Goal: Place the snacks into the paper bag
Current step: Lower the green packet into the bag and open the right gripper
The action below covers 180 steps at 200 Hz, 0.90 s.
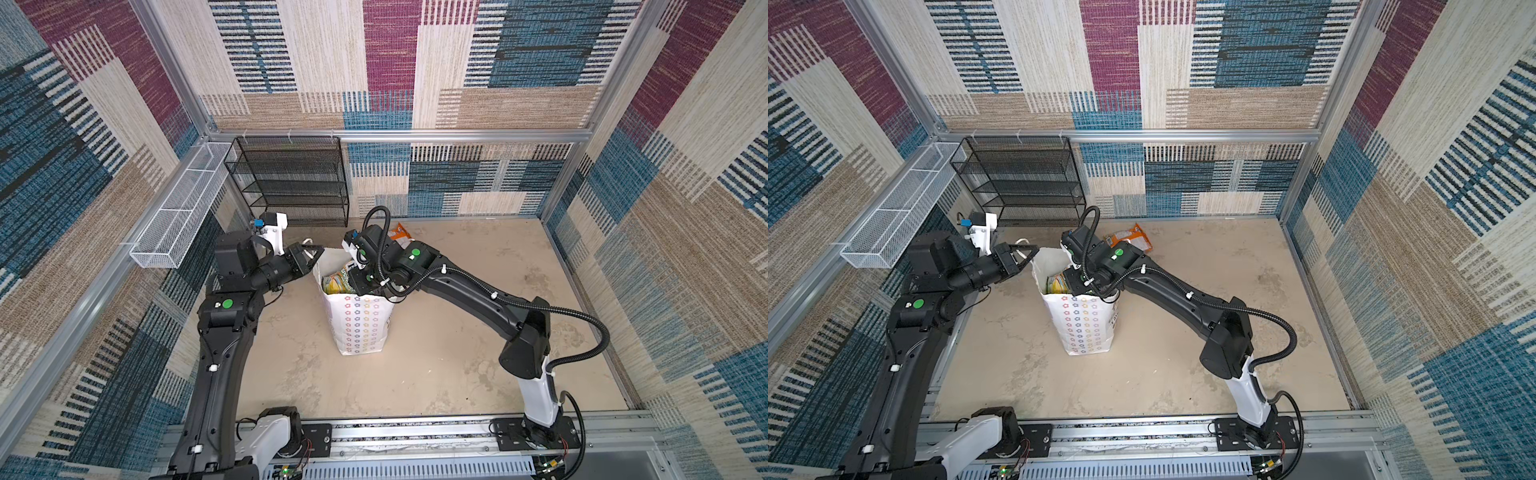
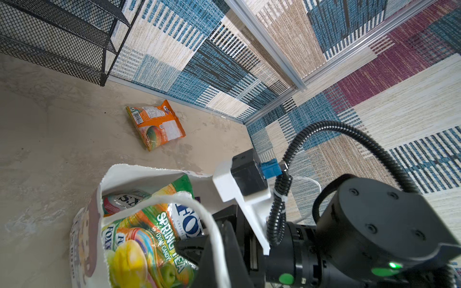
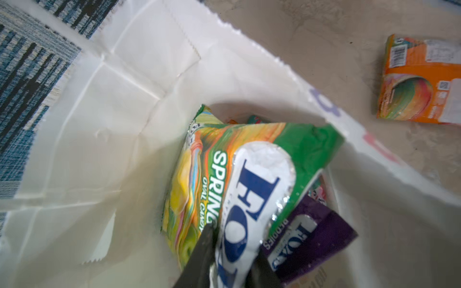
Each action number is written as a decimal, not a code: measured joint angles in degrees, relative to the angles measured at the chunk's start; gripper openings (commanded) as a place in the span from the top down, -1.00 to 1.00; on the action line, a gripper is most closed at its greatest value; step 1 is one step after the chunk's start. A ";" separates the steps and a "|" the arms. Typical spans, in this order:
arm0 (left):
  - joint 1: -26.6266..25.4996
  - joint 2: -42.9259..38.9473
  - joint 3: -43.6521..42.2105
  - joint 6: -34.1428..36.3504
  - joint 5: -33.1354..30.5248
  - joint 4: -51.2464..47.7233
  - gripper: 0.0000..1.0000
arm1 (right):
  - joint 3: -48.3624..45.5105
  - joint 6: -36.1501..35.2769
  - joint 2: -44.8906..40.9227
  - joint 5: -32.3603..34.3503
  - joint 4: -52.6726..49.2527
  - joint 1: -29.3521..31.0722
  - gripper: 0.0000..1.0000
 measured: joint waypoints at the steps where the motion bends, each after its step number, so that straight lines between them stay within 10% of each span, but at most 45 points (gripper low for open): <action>1: 0.00 0.00 0.00 0.00 0.00 0.00 0.91 | 0.00 0.02 -0.04 0.11 0.00 0.04 0.39; 180: 0.48 0.42 -0.13 0.00 0.02 0.42 0.90 | 11.82 -0.39 6.99 3.50 -2.19 0.44 0.48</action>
